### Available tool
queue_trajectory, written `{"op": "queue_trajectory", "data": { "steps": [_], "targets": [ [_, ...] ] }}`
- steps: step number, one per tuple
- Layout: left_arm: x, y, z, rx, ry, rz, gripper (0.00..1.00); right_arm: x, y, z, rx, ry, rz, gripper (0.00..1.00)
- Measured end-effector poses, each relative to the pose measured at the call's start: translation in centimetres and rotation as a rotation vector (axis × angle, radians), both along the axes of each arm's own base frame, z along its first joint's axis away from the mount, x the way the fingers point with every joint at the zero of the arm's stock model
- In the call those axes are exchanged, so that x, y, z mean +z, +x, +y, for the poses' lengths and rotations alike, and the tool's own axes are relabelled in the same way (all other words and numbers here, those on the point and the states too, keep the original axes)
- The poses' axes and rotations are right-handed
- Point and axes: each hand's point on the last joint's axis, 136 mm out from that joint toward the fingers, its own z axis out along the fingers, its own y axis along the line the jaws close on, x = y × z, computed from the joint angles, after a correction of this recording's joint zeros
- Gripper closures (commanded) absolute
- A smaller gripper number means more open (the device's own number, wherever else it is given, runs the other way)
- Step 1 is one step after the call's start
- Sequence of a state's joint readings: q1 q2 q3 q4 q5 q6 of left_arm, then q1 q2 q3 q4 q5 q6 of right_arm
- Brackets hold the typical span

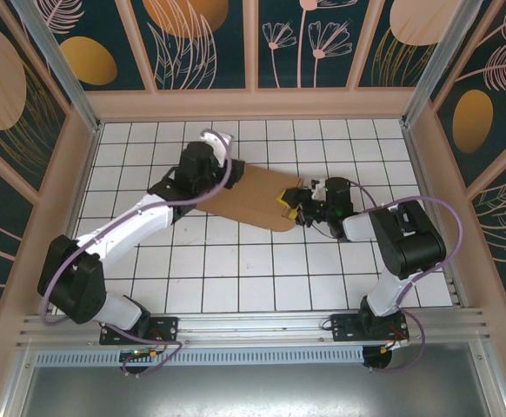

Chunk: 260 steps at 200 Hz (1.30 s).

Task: Fold the paper box

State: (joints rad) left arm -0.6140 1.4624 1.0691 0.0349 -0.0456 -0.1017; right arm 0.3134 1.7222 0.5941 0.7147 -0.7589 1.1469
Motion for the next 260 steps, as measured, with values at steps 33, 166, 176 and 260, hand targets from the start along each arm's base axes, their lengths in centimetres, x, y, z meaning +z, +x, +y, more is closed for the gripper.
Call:
{"op": "queue_trajectory", "data": {
  "steps": [33,166,176,260],
  "targets": [
    [-5.0,-4.9,-1.0,-0.270,0.289,-0.031,0.39,0.8,-0.5,0.3,0.041,0.028,0.011,0.67],
    [-7.3,-6.6,-1.4,-0.482,0.825,-0.389,0.38,5.3,-1.2,0.7,0.057,0.077,-0.024,0.68],
    [-7.1,-6.6,-1.5,-0.485,0.858,-0.448,0.37,5.3,-1.2,0.7,0.053,0.079,-0.017,0.68],
    [-6.4,-6.9,-1.8,-0.554,0.991,-0.637,0.32,6.0,-1.4,0.9,0.041,0.101,0.016,0.68]
  ]
}}
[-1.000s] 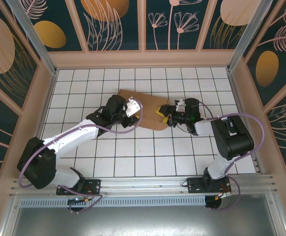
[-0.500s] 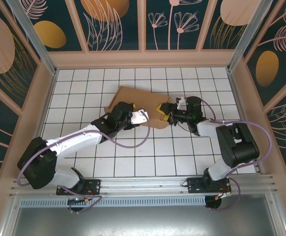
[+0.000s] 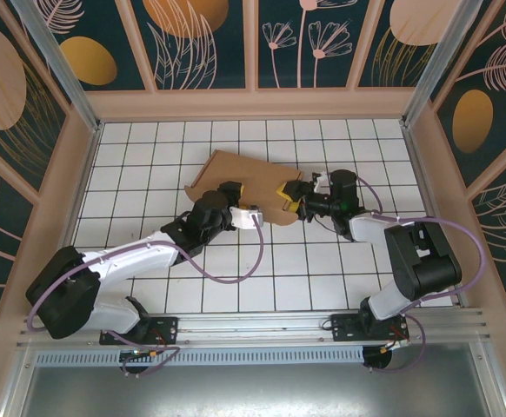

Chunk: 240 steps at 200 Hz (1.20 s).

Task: Fold the paper box

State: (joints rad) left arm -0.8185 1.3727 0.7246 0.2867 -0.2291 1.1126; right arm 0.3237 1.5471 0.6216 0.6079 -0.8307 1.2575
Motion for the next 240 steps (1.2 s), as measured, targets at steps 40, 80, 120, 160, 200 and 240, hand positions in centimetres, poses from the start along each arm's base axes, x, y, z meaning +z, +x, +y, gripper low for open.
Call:
{"op": "queue_trajectory", "data": {
  "steps": [40,80,120,160,200,240],
  "targets": [
    [-0.8,-0.7,-0.2,-0.040,0.023,0.034,0.30,0.7,-0.5,0.0,0.002,0.001,0.005,0.68],
    [-1.9,-1.4,-0.1,-0.063,0.055,0.077,0.31,2.1,-0.8,0.1,0.007,0.023,-0.011,0.68],
    [-1.1,-0.1,-0.1,-0.017,0.050,-0.004,0.33,2.6,-0.7,0.1,-0.011,0.033,-0.004,0.68],
    [0.4,0.5,-0.2,0.023,0.071,-0.258,0.36,3.8,-1.0,0.0,-0.031,0.078,-0.021,0.66],
    [2.6,0.6,0.1,0.050,0.095,-0.403,0.53,5.1,-1.7,0.2,-0.013,0.107,-0.050,0.53],
    [4.3,-0.1,0.3,0.046,0.089,-0.383,0.59,6.8,-2.8,-0.2,0.023,0.096,-0.127,0.36]
  ]
}}
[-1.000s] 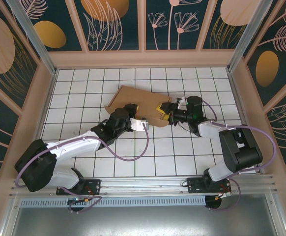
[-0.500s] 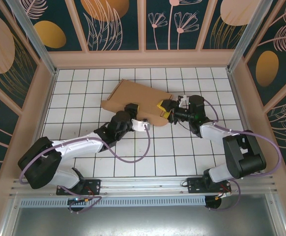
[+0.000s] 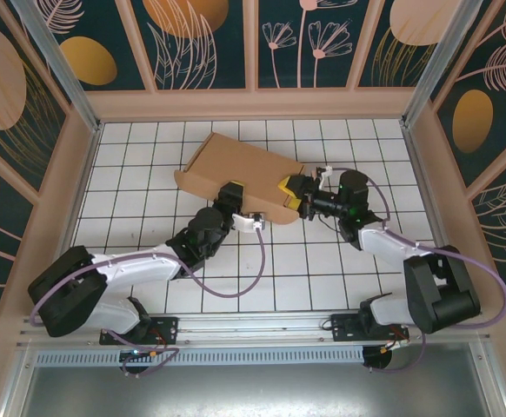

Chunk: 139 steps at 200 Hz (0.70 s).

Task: Fold the paper box

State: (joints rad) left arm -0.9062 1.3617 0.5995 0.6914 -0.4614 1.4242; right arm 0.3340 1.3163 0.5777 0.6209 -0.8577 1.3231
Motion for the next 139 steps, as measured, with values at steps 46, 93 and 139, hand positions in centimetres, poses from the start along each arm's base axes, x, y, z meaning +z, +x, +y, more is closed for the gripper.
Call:
{"op": "queue_trajectory", "data": {
  "steps": [46,93,139],
  "targets": [
    [1.0,-0.5,0.6,0.064,0.007,0.236,0.57,2.1,-0.3,-3.9,-0.072,-0.078,-0.150,0.31],
    [1.3,-3.1,0.3,0.131,0.046,0.614,0.52,2.0,-0.7,-6.7,-0.139,-0.261,-0.245,0.41],
    [-0.8,-7.5,-1.0,0.166,0.112,0.942,0.52,-2.0,0.8,-7.9,-0.170,-0.408,-0.182,0.46]
  ]
}}
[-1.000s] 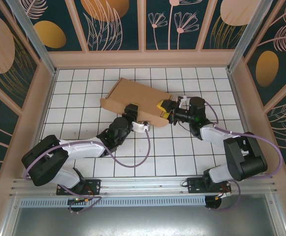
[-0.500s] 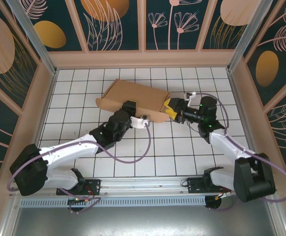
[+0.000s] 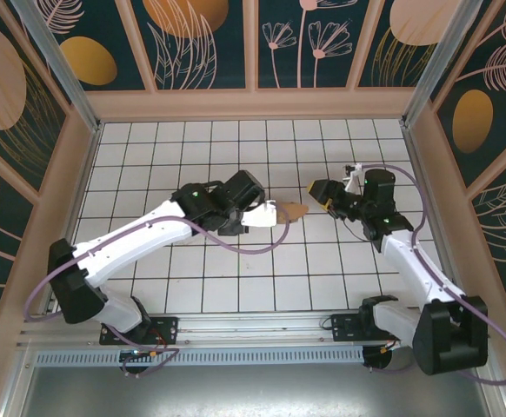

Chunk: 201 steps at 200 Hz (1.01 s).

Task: Fold the paper box

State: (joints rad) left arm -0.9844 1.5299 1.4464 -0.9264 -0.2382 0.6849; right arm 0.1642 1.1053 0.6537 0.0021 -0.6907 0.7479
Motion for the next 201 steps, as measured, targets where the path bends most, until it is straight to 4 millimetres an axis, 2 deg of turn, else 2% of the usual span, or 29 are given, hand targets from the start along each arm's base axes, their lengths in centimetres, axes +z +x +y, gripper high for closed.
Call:
{"op": "queue_trajectory", "data": {
  "steps": [23,49,67,101,131,159,177,201],
  "targets": [
    [-1.7,-1.8,-0.5,0.000,0.037,0.122,0.48,-2.7,0.5,0.3,0.007,-0.027,0.073,0.46],
    [-3.6,-2.8,-0.7,0.007,0.071,0.218,0.44,-5.5,-0.1,2.2,0.070,-0.050,0.149,0.46],
    [-4.8,-3.1,-0.9,0.009,0.095,0.254,0.41,-6.9,-0.8,3.2,0.103,-0.055,0.170,0.47],
    [-6.1,-2.5,-2.0,0.014,0.103,0.275,0.35,-8.4,-1.0,3.3,0.105,-0.055,0.194,0.47],
    [-6.6,-1.3,-2.8,0.027,0.075,0.267,0.32,-8.4,-0.7,3.3,0.100,-0.056,0.185,0.46],
    [-7.1,-0.3,-3.2,0.038,0.040,0.241,0.35,-8.0,-0.4,2.3,0.062,-0.099,0.157,0.49],
    [-7.7,-0.1,-3.2,0.038,0.010,0.213,0.36,-6.3,0.2,1.1,0.011,-0.139,0.101,0.53],
    [-7.6,0.0,-3.2,0.042,-0.055,0.166,0.36,-2.8,0.9,-0.3,-0.050,-0.184,-0.011,0.55]
  ]
}}
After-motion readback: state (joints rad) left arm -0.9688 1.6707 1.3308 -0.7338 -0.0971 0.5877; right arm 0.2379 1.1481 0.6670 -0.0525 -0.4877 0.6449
